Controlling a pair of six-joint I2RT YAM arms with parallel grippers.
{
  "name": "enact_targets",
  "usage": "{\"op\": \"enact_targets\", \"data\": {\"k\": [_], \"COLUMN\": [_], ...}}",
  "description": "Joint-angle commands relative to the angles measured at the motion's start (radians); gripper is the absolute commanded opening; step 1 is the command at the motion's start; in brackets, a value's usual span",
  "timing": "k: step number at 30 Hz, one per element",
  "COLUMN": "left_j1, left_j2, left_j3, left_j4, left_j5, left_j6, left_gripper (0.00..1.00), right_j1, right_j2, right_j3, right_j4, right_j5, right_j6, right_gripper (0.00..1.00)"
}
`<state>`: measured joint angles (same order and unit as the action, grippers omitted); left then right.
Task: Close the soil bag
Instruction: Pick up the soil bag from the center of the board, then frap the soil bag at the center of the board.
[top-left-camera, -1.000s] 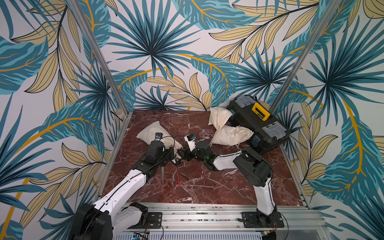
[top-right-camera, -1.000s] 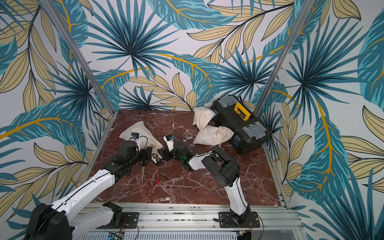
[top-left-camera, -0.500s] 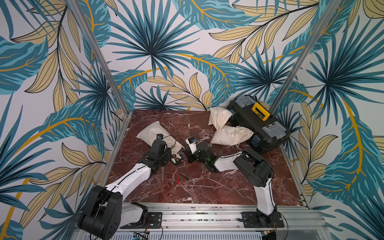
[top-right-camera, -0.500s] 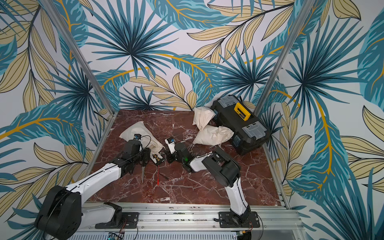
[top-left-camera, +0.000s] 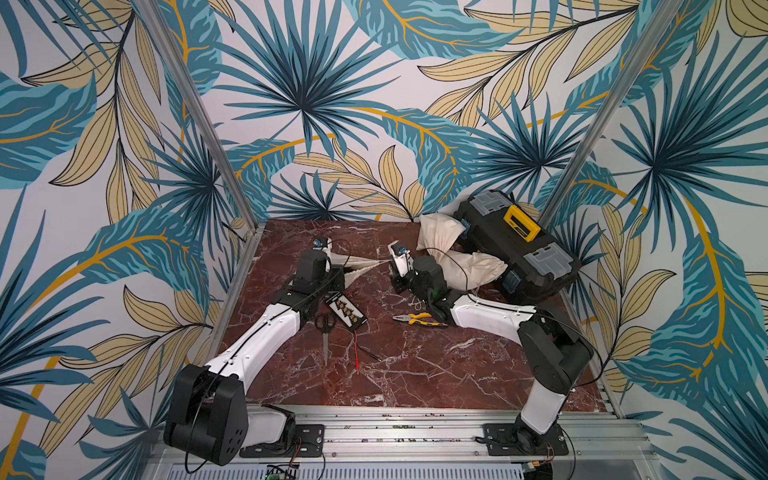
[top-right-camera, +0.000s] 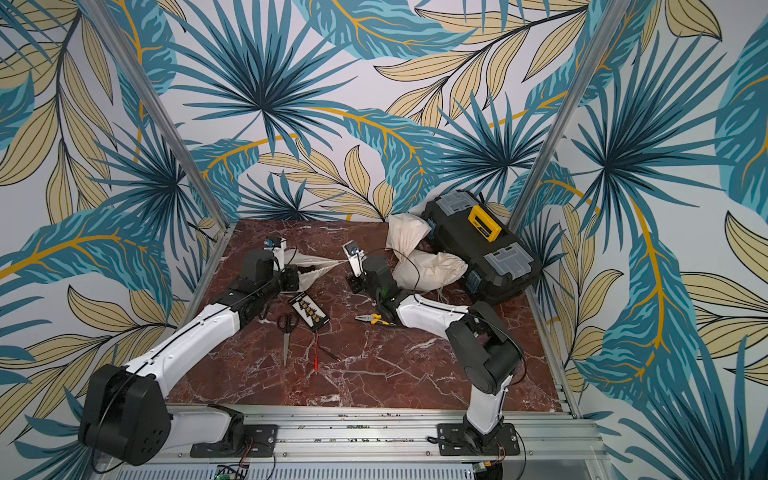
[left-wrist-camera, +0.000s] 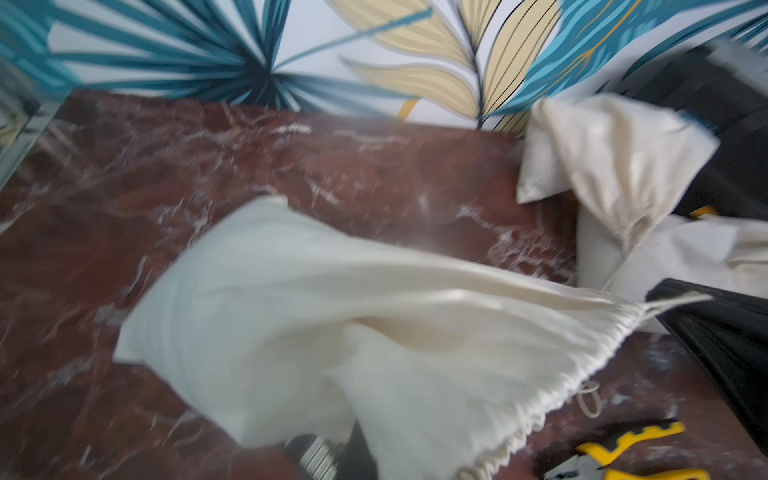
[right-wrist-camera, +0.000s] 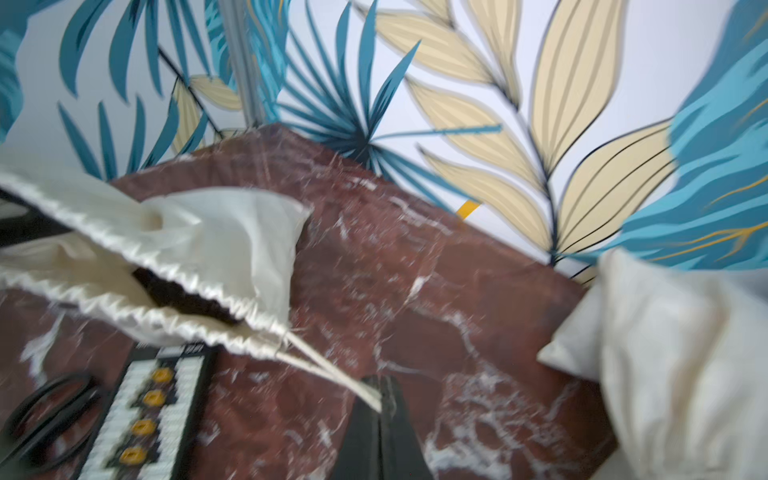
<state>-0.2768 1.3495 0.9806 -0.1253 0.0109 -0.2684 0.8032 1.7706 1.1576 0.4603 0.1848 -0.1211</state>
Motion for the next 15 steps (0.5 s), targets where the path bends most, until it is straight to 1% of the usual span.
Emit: {"op": "enact_targets", "data": {"k": [1,3,7,9,11,13,15], "left_j1": [-0.026,-0.067,-0.106,-0.116,-0.132,-0.16,-0.19], "left_j2": [0.032,0.053,0.066,0.033,-0.01,-0.053,-0.084], "left_j3": [0.054,0.057,0.019,-0.004,-0.024,-0.035,-0.036], "left_j4": [0.006,0.028,0.117,0.166,0.222,0.264,0.291], "left_j5": [0.091,0.106,0.177,0.222,0.281,0.308,0.309], "left_j6": [0.045,0.064,0.071,0.081,0.109,0.153,0.203], "left_gripper": [0.02,0.05,0.19,0.25,0.33,0.42,0.5], "right_j1": [-0.056,-0.063,-0.065,-0.064,-0.065,-0.065,-0.065], "right_j2": [-0.087,-0.119,-0.168,-0.193,-0.22,-0.246,-0.274], "right_j3": [0.031,0.035,0.041,0.056,0.095,0.127,0.149], "right_j4": [-0.083,-0.101,-0.142,-0.194,-0.29,-0.377,-0.449], "right_j5": [0.159,0.161,0.128,0.104,0.074,0.045,0.016], "right_j6": [-0.117,-0.146,-0.204,-0.217,-0.218,-0.223,-0.223], "right_gripper": [0.0,0.0,0.0,0.0,0.0,0.0,0.0]}}
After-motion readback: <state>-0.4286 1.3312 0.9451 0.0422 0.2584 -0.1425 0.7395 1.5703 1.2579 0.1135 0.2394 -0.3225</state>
